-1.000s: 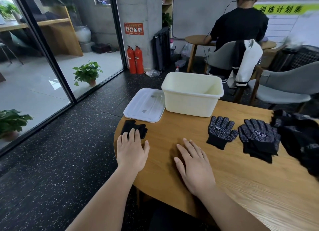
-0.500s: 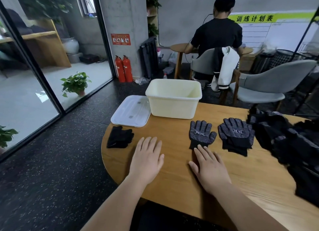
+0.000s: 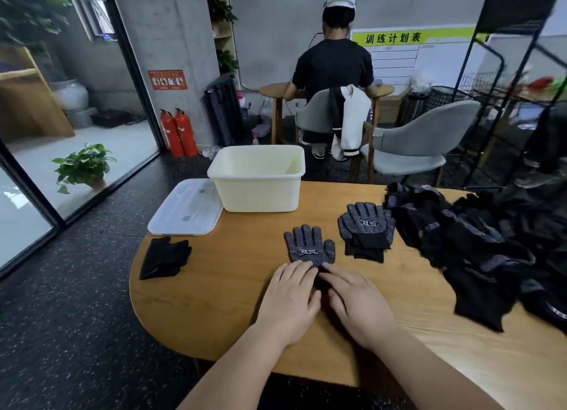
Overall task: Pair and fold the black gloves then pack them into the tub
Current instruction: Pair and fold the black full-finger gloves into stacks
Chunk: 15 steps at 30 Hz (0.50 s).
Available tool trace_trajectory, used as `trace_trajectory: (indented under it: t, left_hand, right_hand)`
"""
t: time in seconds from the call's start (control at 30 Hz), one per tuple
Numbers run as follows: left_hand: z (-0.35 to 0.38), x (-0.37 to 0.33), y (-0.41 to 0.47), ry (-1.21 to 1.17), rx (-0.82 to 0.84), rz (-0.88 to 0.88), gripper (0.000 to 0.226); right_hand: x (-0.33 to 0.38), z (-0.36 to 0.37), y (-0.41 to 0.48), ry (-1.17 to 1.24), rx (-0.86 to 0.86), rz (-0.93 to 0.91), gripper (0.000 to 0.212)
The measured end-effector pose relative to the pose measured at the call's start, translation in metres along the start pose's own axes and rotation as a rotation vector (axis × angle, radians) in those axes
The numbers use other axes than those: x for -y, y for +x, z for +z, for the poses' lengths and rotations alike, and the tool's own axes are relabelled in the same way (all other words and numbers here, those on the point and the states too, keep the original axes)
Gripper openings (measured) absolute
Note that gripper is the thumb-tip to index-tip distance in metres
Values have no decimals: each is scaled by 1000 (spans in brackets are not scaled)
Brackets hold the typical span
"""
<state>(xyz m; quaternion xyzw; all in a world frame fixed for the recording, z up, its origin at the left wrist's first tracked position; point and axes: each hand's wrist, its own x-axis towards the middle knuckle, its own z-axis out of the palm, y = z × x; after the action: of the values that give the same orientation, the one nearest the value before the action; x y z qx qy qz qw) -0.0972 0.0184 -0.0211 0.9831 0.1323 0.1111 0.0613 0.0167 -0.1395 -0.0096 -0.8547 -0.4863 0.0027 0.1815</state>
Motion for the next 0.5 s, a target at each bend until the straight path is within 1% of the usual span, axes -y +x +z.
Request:
trace_trajectory:
  t: [0.07, 0.1, 0.2, 0.27, 0.37, 0.4, 0.5]
  left_hand:
    - [1, -6, 4, -53, 14, -13, 61]
    - [2, -9, 5, -63, 32, -23, 62]
    - [6, -11, 5, -61, 55, -50, 63]
    - [6, -11, 4, -55, 55, -62, 63]
    - [6, -11, 3, -44, 58, -67, 62]
    - [6, -11, 4, -43, 55, -66, 61]
    - [7, -11, 5, -47, 46, -69, 61]
  right_hand:
    - [-21, -7, 2, -8, -47, 51, 47]
    - [-30, -12, 5, -32, -50, 92, 47]
    - [-57, -25, 16, -136, 7, 239, 57]
    - [-71, -30, 22, -177, 53, 295, 62]
    - [-82, -23, 24, -202, 123, 324, 67]
    - [-83, -19, 22, -202, 117, 324, 69]
    - [-83, -11, 18, -193, 23, 318, 69]
